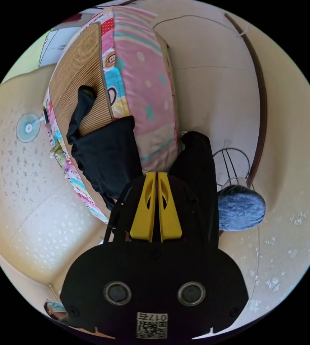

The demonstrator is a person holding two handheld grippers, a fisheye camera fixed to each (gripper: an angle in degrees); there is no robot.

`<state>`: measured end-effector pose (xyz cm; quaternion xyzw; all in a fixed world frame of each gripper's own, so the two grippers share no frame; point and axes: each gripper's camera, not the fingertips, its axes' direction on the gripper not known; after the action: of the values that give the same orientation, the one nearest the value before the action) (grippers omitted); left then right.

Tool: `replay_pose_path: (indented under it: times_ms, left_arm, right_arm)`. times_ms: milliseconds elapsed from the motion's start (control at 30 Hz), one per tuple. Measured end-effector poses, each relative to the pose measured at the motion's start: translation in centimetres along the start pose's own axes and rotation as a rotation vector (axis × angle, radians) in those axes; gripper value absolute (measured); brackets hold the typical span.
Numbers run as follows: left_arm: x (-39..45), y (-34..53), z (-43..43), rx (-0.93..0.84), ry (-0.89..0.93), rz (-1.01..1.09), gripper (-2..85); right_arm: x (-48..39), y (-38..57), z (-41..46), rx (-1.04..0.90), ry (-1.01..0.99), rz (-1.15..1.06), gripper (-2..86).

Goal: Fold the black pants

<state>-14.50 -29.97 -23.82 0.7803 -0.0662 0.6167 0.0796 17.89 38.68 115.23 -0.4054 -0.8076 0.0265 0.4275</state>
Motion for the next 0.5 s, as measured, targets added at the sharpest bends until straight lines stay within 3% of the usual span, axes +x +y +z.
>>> replay_pose_path:
  times_ms: [133,267,400,500]
  left_arm:
    - [7.3,2.3,0.6,-0.247,0.115,0.26,3.6]
    - [12.3,5.7,-0.8,-0.269,0.228,0.339,3.6]
    - [17.4,9.3,0.1,-0.292,0.08,0.489,3.7]
    - [21.8,14.8,3.6,-0.339,-0.089,0.75,3.6]
  right_arm:
    - [0.6,2.5,-4.5,0.028,-0.086,0.087,0.3]
    - [-0.1,3.8,-7.6,0.081,-0.298,0.164,0.4]
    - [-1.4,4.2,-8.5,0.091,-0.503,0.249,0.4]
    - [-2.9,4.5,-8.8,0.092,-0.682,0.329,0.4]
